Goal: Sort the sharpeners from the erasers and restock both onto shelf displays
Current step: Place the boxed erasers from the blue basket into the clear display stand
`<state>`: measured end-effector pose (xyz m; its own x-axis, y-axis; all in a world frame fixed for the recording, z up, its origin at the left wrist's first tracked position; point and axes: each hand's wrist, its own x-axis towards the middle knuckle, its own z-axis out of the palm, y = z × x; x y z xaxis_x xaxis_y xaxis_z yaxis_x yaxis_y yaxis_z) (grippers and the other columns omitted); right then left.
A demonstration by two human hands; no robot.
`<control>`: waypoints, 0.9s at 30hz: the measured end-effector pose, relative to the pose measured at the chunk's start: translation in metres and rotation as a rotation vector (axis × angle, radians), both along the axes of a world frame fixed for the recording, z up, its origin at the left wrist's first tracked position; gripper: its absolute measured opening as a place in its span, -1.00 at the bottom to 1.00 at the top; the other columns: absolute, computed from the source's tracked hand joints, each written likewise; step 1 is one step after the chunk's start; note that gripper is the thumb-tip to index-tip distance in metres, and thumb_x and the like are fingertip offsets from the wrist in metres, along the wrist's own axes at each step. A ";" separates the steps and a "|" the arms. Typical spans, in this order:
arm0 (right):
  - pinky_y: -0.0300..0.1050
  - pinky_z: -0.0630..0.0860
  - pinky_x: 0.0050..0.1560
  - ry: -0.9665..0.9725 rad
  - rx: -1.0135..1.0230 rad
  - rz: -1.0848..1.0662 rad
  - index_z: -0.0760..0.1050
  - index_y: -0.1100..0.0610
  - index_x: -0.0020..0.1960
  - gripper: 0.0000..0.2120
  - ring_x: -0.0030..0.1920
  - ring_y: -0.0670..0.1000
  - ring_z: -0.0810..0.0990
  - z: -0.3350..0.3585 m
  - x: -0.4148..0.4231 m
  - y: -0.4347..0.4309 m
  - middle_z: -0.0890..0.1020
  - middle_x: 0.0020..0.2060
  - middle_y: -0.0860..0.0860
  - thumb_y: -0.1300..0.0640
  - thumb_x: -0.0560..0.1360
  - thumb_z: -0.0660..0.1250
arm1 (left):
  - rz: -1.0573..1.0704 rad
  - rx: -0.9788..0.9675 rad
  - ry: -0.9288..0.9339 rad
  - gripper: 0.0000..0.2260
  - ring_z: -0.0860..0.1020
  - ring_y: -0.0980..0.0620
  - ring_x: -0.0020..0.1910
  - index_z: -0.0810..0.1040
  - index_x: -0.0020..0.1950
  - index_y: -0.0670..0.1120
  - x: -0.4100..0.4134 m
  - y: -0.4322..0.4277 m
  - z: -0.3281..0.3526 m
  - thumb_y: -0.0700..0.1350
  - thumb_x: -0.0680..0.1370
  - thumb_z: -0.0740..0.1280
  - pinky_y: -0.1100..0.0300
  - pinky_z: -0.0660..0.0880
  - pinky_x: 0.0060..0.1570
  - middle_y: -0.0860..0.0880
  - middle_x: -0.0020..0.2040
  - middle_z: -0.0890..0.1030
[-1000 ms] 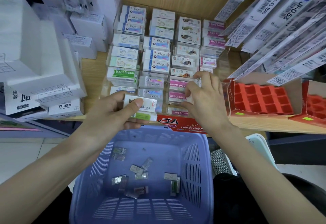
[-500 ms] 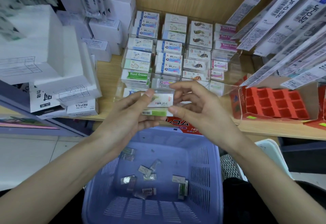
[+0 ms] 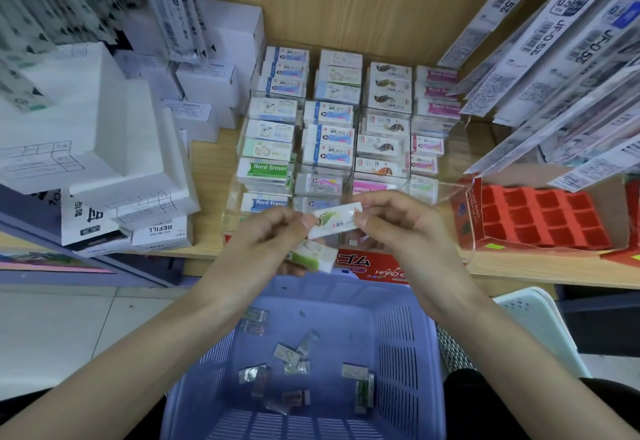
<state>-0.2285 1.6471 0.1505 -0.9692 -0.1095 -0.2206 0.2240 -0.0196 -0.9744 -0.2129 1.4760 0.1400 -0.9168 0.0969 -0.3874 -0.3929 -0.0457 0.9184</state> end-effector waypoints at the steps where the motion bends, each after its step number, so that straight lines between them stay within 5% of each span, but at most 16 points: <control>1: -0.29 0.50 -0.25 0.011 0.010 0.041 0.55 0.13 -0.04 -0.79 -0.32 -0.08 0.59 0.000 0.000 0.000 0.60 -0.29 0.02 0.40 0.46 0.33 | 0.002 -0.013 0.009 -0.81 0.61 0.05 -0.29 0.57 -0.09 -0.19 0.000 -0.001 0.000 -0.08 0.53 0.28 0.26 0.55 -0.30 -0.04 -0.27 0.65; 5: -0.25 0.51 -0.07 0.122 0.193 0.173 0.50 -0.04 0.10 -0.63 -0.13 -0.08 0.57 -0.002 0.002 0.005 0.59 -0.04 0.04 0.34 0.42 0.42 | 0.072 0.017 0.005 -0.75 0.58 0.07 -0.32 0.58 -0.09 -0.27 -0.004 -0.001 0.002 -0.07 0.52 0.30 0.22 0.50 -0.34 -0.09 -0.26 0.64; 8: -0.27 0.49 -0.07 0.241 0.316 0.135 0.50 -0.14 0.03 -0.64 -0.09 -0.12 0.56 0.000 -0.003 0.011 0.57 -0.02 -0.03 0.28 0.42 0.44 | 0.058 0.020 0.019 -0.72 0.57 0.05 -0.31 0.57 -0.12 -0.29 -0.008 0.001 0.005 -0.05 0.48 0.32 0.26 0.49 -0.38 -0.10 -0.27 0.63; 13: -0.43 0.40 -0.10 0.447 0.626 0.104 0.57 -0.04 -0.01 -0.79 -0.13 -0.20 0.53 0.005 -0.013 0.023 0.56 -0.14 -0.16 0.14 0.39 0.49 | 0.117 -0.009 0.008 -0.80 0.63 0.04 -0.25 0.64 -0.11 -0.11 -0.015 0.009 0.003 -0.05 0.56 0.27 0.19 0.52 -0.31 -0.06 -0.23 0.69; 20: -0.29 0.42 -0.21 0.326 0.725 -0.357 0.43 0.04 -0.11 -0.76 -0.21 -0.09 0.52 -0.010 -0.041 0.034 0.54 -0.23 -0.05 0.02 0.40 0.47 | 0.193 0.031 -0.076 -0.80 0.61 0.05 -0.29 0.64 -0.11 -0.10 -0.025 0.015 0.004 -0.06 0.58 0.26 0.23 0.52 -0.36 -0.07 -0.22 0.69; 24: -0.06 0.40 -0.24 0.415 0.898 -0.347 0.35 0.10 -0.16 -0.68 -0.24 0.01 0.46 -0.015 -0.058 0.019 0.45 -0.30 -0.07 -0.08 0.43 0.42 | 0.170 0.033 -0.086 -0.78 0.61 0.01 -0.27 0.65 -0.13 -0.10 -0.027 0.013 0.004 -0.05 0.57 0.26 0.20 0.50 -0.34 -0.10 -0.20 0.69; 27: -0.08 0.36 -0.34 0.500 1.006 -0.206 0.32 0.12 -0.17 -0.63 -0.28 0.04 0.46 -0.010 -0.069 0.006 0.48 -0.33 -0.01 -0.12 0.43 0.40 | 0.183 0.023 -0.097 -0.78 0.61 -0.01 -0.27 0.64 -0.14 -0.12 -0.028 0.007 0.000 -0.06 0.57 0.26 0.24 0.51 -0.38 -0.12 -0.19 0.68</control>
<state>-0.2973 1.6536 0.1408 -0.9522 0.0694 0.2976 -0.1109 0.8291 -0.5480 -0.2410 1.4829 0.1402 -0.8783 -0.0578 -0.4747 -0.4630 -0.1449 0.8744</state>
